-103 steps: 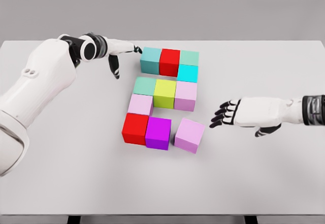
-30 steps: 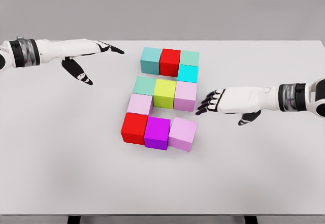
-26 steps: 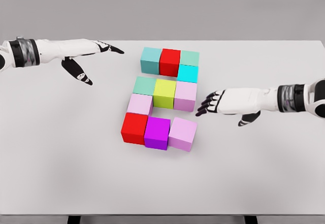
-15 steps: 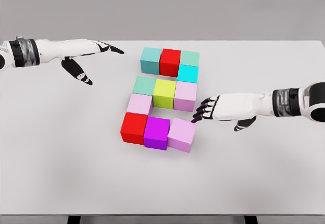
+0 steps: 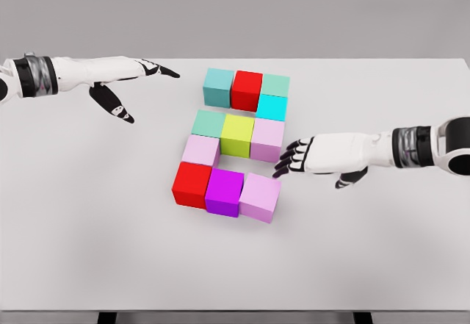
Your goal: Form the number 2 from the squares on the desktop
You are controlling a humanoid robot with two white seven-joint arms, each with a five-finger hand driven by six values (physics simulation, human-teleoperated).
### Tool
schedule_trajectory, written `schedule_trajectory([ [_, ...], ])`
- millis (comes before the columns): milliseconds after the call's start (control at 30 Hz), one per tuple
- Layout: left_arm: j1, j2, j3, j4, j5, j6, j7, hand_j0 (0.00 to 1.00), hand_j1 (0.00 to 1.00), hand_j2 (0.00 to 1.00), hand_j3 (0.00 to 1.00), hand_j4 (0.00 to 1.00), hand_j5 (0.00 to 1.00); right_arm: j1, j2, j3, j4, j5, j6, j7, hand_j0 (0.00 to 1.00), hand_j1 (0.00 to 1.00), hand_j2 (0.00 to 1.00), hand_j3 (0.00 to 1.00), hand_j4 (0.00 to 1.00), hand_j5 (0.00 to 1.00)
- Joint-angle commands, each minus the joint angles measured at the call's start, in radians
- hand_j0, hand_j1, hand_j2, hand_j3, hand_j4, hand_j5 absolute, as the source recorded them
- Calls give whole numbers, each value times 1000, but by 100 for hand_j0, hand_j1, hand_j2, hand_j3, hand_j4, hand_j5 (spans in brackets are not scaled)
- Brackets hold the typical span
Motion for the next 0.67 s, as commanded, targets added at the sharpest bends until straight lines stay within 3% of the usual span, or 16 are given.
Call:
schedule_trajectory([
  [0, 0, 0, 1, 0, 7, 3, 0, 100, 100, 100, 100, 100, 100, 0, -1, -8, 11, -12, 2, 0, 100, 100, 100, 100, 100, 100],
  [100, 0, 0, 1, 0, 7, 3, 0, 100, 100, 100, 100, 100, 100, -5, -1, -79, 83, -16, 2, 0, 100, 100, 100, 100, 100, 100],
  [200, 0, 0, 1, 0, 7, 3, 0, 100, 100, 100, 100, 100, 100, -3, 2, -183, 307, -214, 2, 0, 100, 100, 100, 100, 100, 100],
  [233, 0, 2, 1, 0, 7, 3, 0, 100, 100, 100, 100, 100, 100, -3, 1, -189, 350, -251, 2, 0, 100, 100, 100, 100, 100, 100],
  [633, 12, 3, 1, 12, 4, 3, 0, 100, 100, 100, 100, 100, 100, -3, -1, -189, 362, -254, 2, 0, 100, 100, 100, 100, 100, 100],
])
